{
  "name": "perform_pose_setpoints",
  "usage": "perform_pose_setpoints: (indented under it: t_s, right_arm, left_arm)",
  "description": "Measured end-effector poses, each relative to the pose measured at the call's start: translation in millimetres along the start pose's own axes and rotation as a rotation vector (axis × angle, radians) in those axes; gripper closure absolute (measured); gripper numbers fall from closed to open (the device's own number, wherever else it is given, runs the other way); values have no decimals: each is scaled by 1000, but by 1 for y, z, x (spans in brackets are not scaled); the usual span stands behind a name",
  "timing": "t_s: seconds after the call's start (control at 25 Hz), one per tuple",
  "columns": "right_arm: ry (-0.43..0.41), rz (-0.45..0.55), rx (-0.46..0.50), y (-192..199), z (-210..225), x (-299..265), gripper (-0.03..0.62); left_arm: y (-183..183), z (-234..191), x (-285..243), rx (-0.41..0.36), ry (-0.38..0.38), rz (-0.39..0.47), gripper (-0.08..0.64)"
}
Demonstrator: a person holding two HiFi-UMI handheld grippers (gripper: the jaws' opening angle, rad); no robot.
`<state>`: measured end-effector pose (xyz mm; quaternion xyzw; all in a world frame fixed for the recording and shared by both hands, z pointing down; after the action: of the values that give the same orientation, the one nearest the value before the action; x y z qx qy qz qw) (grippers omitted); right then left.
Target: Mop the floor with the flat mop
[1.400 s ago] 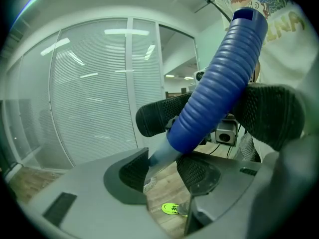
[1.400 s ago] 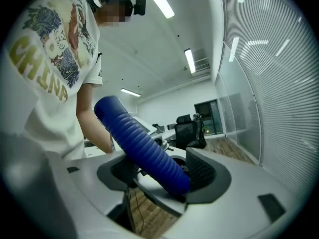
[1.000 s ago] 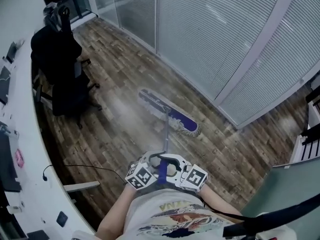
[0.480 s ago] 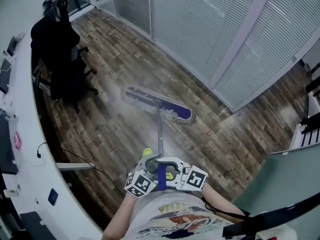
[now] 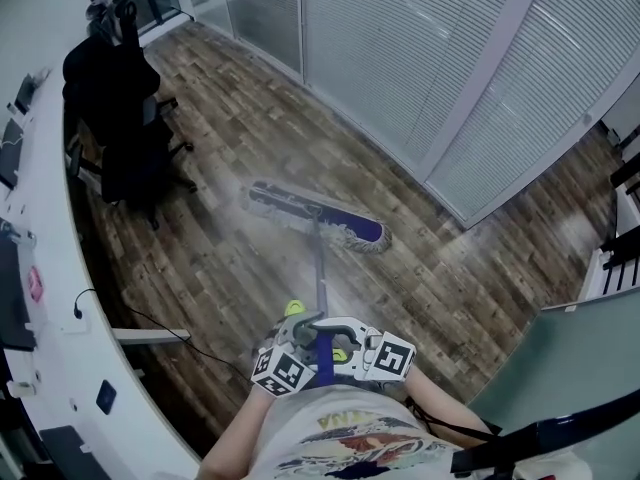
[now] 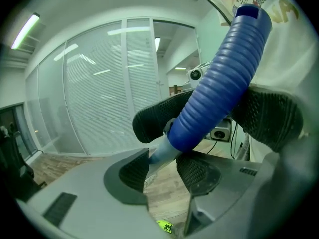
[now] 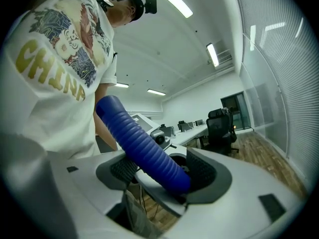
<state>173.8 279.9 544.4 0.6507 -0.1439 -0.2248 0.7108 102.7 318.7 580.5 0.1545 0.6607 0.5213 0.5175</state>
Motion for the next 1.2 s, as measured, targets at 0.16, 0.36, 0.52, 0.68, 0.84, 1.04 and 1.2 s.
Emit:
perform_pose_setpoints:
  t_s: [0.16,0.36,0.52,0.68,0.84,1.04,1.2]
  right_arm:
    - [1,-20,-21,-3,25,-19,307]
    - [7,-36,-22,-17,79,-55,304]
    - [26,-14,-23,-35,130,-82,304]
    - [59,3,-56,-41,170,-108,304]
    - [80,0,-66,-45,203,-126,304]
    - [84,9,-60,-51,244,-132,304]
    - [68,13,-37,-53,286,-132,304]
  left_arm:
    - [4,-32,1,-28,22,-7,407]
    - [10,-98,6,-15,34,4,405]
    - [6,-158,7,-12,54,12,405]
    - [13,-208,8,-13,68,9,405]
    - [17,-247,5,-13,84,10,405]
    - [11,-287,-8,-6,84,20,405]
    - [7,-324,-26,-1,76,17,405]
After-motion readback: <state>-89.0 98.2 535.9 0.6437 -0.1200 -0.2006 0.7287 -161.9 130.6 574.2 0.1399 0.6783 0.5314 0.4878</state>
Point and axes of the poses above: the fingertips, and each gripper's own axes: x backward along the fingers, z to its right, y out of its underside, the point moved 8 cm from there along x, backward along the fingers, and after that the axes turned 4 degrees about y, right-handed, at the moved point
